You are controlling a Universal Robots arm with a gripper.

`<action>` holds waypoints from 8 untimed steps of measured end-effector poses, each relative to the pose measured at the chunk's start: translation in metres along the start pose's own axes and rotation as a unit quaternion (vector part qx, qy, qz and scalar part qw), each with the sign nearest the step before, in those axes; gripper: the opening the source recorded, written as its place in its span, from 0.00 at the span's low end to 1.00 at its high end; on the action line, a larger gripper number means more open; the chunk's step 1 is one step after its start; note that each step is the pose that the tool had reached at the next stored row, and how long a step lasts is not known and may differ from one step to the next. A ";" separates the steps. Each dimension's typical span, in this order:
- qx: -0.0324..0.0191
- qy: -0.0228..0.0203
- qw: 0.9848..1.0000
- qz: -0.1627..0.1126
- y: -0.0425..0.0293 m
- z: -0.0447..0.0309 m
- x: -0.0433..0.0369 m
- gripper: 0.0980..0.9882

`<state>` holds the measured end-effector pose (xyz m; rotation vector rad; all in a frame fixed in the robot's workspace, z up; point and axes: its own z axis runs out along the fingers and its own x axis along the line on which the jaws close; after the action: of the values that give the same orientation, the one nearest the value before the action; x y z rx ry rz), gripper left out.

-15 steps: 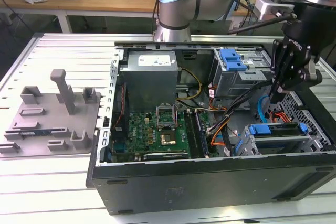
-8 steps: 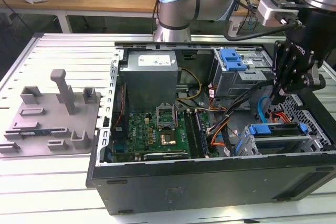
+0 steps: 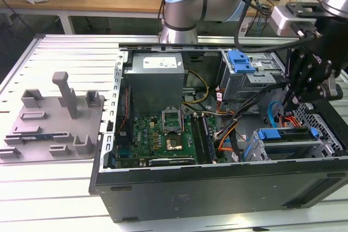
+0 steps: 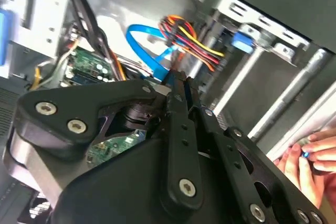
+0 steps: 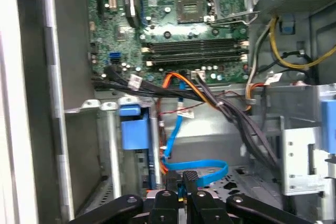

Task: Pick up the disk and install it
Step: 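Insert the second disk wire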

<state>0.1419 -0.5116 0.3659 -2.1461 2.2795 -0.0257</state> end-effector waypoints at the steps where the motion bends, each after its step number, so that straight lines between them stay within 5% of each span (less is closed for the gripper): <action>1: 0.000 0.000 1.000 0.000 0.0002 -0.0001 0.0039 0.07; 8: 0.001 -0.001 1.000 -0.013 0.0019 0.0003 0.0153 0.07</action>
<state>0.1391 -0.5268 0.3655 -2.1742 2.2498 -0.0267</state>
